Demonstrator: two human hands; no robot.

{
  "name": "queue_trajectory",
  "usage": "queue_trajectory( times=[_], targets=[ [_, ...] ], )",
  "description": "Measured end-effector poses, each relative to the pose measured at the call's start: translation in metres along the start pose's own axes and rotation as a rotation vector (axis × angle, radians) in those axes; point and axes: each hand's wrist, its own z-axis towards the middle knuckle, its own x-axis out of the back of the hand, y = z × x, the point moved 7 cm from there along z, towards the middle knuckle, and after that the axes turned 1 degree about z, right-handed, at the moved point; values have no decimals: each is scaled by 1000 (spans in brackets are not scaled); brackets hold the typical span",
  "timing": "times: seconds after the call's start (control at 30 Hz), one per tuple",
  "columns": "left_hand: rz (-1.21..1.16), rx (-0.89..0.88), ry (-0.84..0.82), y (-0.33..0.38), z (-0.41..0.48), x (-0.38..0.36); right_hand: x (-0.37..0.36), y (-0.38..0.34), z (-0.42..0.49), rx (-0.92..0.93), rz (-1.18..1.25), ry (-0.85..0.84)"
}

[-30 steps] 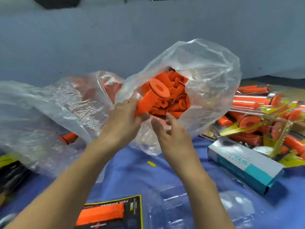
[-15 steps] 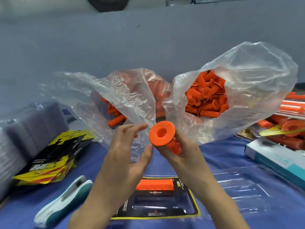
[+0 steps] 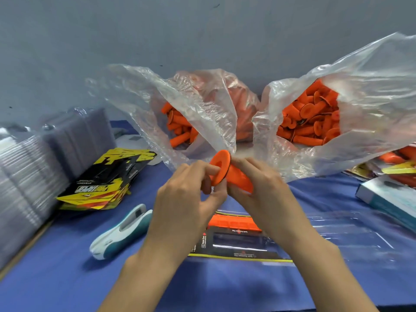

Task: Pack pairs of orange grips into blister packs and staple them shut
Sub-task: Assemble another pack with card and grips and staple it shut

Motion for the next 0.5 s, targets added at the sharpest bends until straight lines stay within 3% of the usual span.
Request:
queue_trajectory(
  times=[0.23, 0.5],
  targets=[
    [-109, 78, 46, -5, 0, 7, 4, 5, -7, -99, 103, 30],
    [-132, 123, 54, -8, 1, 2, 4, 12, -10, -131, 51, -3]
  ],
)
